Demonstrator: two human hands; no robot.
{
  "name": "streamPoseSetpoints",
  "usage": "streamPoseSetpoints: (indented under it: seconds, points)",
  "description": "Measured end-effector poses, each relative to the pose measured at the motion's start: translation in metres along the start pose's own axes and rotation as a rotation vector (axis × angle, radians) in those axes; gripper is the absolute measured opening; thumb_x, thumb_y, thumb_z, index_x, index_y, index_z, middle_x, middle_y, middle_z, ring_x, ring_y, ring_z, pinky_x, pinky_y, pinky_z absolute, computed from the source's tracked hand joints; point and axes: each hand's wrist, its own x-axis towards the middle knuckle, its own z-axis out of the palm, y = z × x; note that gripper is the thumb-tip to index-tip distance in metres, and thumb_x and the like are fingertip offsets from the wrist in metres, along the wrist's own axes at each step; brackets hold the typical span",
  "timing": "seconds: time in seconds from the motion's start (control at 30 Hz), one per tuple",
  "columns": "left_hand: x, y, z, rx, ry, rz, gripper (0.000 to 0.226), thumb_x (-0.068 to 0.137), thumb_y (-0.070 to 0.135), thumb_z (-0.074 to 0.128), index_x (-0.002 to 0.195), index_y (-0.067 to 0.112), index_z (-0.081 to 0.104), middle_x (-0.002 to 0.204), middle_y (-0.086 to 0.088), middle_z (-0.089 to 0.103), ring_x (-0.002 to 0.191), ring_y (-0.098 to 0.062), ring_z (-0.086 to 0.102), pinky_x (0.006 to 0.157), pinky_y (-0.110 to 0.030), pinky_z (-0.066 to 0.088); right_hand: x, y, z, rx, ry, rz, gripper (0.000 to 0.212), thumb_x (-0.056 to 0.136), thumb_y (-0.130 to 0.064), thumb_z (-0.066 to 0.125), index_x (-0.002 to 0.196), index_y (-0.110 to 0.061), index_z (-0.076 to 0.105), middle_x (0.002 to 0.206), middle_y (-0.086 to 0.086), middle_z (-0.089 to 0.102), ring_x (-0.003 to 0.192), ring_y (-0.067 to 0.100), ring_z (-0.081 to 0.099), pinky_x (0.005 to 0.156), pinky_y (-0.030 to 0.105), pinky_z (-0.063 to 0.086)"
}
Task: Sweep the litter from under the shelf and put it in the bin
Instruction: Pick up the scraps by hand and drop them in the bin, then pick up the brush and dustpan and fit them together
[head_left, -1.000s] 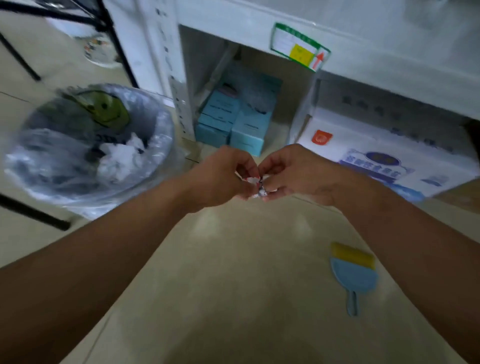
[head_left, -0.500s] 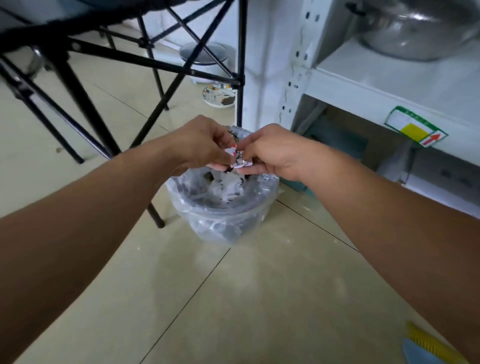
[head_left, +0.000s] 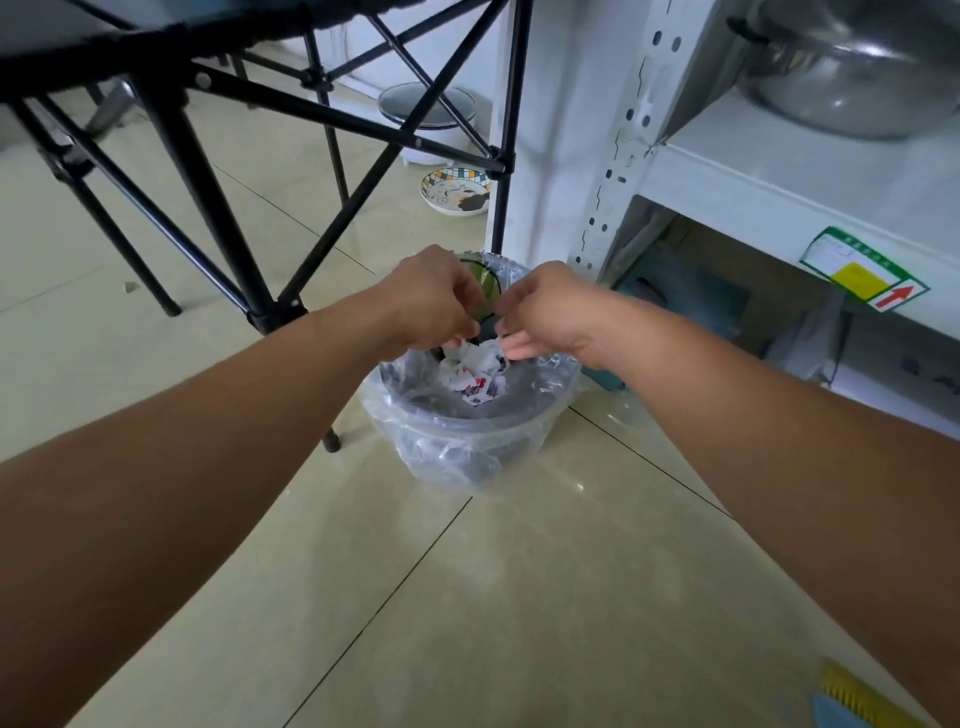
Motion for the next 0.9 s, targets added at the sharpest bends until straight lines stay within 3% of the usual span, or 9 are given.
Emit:
streamPoseSetpoints:
  seconds: [0.1,0.2,0.27,0.37,0.43,0.6,0.77,0.83,0.9]
  points:
    - [-0.002,0.000,0.001,0.015,0.041,-0.004,0.005,0.083,0.003,0.072,0.085,0.008,0.073,0.077,-0.015,0.075,0.066,-0.026,0.076,0.074,-0.047,0.064,-0.011,0.003,-0.003,-0.066,0.064,-0.049,0.005,0.083,0.001,0.069,0.085,-0.004,0.069,0.078,0.017,0.072,0.064,0.026,0.073,0.073,0.038,0.063]
    - [-0.006,0.004,0.003,0.051,0.055,0.002,0.007,0.080,0.003,0.069,0.079,0.008,0.073,0.071,-0.015,0.076,0.060,-0.023,0.076,0.069,-0.049,0.064,-0.015,0.004,-0.004,-0.100,0.132,-0.121,0.013,0.075,0.003,0.074,0.070,-0.007,0.068,0.061,0.012,0.069,0.050,0.021,0.066,0.059,0.030,0.061]
    - [-0.008,0.008,0.004,0.091,0.036,0.022,0.014,0.076,-0.001,0.070,0.084,0.009,0.075,0.077,-0.013,0.077,0.066,-0.023,0.077,0.071,-0.046,0.064,-0.016,0.004,-0.006,-0.115,0.123,-0.138,0.014,0.073,0.005,0.072,0.072,-0.010,0.072,0.069,0.009,0.071,0.058,0.018,0.068,0.062,0.029,0.059]
    - [-0.011,0.010,0.003,0.125,0.021,0.018,0.022,0.075,0.000,0.074,0.094,0.012,0.075,0.080,-0.011,0.078,0.069,-0.024,0.077,0.070,-0.045,0.064,-0.018,0.004,-0.006,-0.178,0.053,-0.137,0.032,0.071,-0.005,0.074,0.098,-0.022,0.075,0.103,0.002,0.072,0.092,0.018,0.069,0.085,0.035,0.059]
    - [-0.013,0.010,0.004,0.119,0.007,0.017,0.024,0.077,0.001,0.075,0.098,0.012,0.074,0.083,-0.010,0.078,0.068,-0.022,0.077,0.073,-0.043,0.064,-0.019,0.007,-0.009,-0.157,0.041,-0.143,0.041,0.069,-0.010,0.077,0.109,-0.021,0.071,0.109,0.002,0.071,0.099,0.021,0.068,0.091,0.041,0.058]
    - [-0.023,0.014,0.013,0.212,0.037,0.114,0.026,0.081,0.015,0.075,0.107,0.021,0.074,0.101,0.003,0.074,0.087,-0.011,0.069,0.072,-0.022,0.054,-0.042,0.042,-0.036,0.031,0.132,-0.160,0.025,0.081,-0.010,0.072,0.106,-0.015,0.072,0.102,0.003,0.072,0.091,0.020,0.072,0.085,0.036,0.060]
    - [-0.044,0.031,0.049,0.171,-0.006,0.217,0.005,0.083,0.021,0.071,0.085,0.020,0.075,0.083,0.008,0.075,0.079,-0.012,0.071,0.072,-0.028,0.055,-0.086,0.152,-0.074,0.347,0.370,0.054,0.012,0.078,0.002,0.067,0.079,-0.009,0.071,0.075,0.019,0.063,0.068,0.025,0.058,0.069,0.041,0.052]
    - [-0.052,0.039,0.074,0.163,-0.054,0.267,0.001,0.082,0.023,0.073,0.082,0.023,0.074,0.079,0.011,0.074,0.079,-0.009,0.070,0.075,-0.027,0.052,-0.108,0.203,-0.085,0.372,0.512,0.159,0.020,0.075,0.006,0.063,0.064,-0.010,0.067,0.065,0.021,0.056,0.061,0.026,0.049,0.060,0.037,0.042]
    - [-0.057,0.044,0.110,0.127,-0.143,0.275,0.004,0.080,0.022,0.075,0.084,0.021,0.077,0.078,0.009,0.076,0.079,-0.011,0.071,0.082,-0.031,0.056,-0.135,0.258,-0.093,0.367,0.597,0.324,0.022,0.077,0.008,0.060,0.064,-0.009,0.064,0.060,0.017,0.055,0.055,0.024,0.049,0.053,0.029,0.040]
